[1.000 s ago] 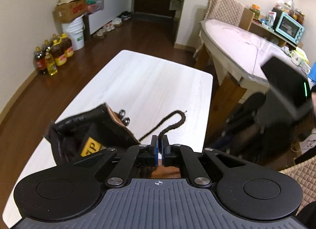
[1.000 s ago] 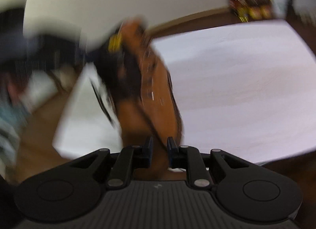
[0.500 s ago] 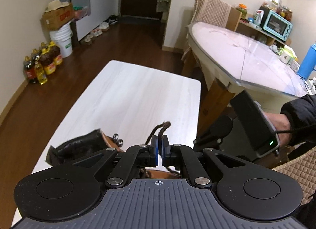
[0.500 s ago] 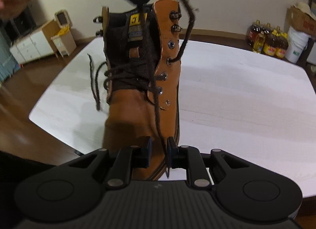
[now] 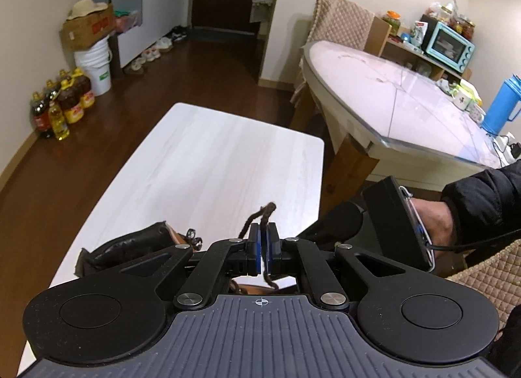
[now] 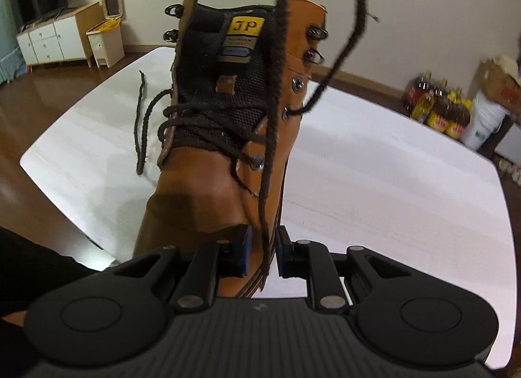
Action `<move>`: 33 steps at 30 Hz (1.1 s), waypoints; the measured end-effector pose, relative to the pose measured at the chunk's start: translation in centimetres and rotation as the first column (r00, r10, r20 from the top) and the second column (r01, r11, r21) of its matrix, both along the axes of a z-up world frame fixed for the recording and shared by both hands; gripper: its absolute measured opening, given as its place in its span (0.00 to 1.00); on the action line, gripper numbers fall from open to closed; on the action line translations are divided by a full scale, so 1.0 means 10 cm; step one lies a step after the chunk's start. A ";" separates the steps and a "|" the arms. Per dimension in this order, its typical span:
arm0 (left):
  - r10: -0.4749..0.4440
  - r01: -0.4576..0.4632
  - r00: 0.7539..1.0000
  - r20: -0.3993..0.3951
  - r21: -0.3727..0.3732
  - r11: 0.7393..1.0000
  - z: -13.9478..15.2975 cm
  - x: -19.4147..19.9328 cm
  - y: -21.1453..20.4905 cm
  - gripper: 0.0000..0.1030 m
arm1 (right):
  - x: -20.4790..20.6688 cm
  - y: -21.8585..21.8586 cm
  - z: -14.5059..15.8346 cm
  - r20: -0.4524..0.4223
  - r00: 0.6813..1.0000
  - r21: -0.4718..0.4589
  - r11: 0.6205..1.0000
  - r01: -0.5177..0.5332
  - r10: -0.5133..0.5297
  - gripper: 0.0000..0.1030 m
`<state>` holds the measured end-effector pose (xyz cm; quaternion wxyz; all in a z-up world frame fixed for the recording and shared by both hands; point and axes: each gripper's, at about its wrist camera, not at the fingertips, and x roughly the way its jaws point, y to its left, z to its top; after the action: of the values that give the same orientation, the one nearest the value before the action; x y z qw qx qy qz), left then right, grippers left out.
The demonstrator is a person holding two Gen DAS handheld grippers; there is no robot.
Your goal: Lace up shoes with both hands
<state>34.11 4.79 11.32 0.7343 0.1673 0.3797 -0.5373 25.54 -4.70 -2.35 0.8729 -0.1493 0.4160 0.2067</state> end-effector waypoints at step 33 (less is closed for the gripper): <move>-0.065 0.068 0.998 -0.028 0.126 0.990 -0.44 -0.70 0.32 0.02 | -0.59 -1.18 0.00 -0.722 0.682 0.692 -0.135 0.709 -0.116 0.03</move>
<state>27.09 8.02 6.92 0.6994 0.2197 0.4160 -0.5381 19.63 -16.48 -2.37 0.6196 0.6813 0.3592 0.1514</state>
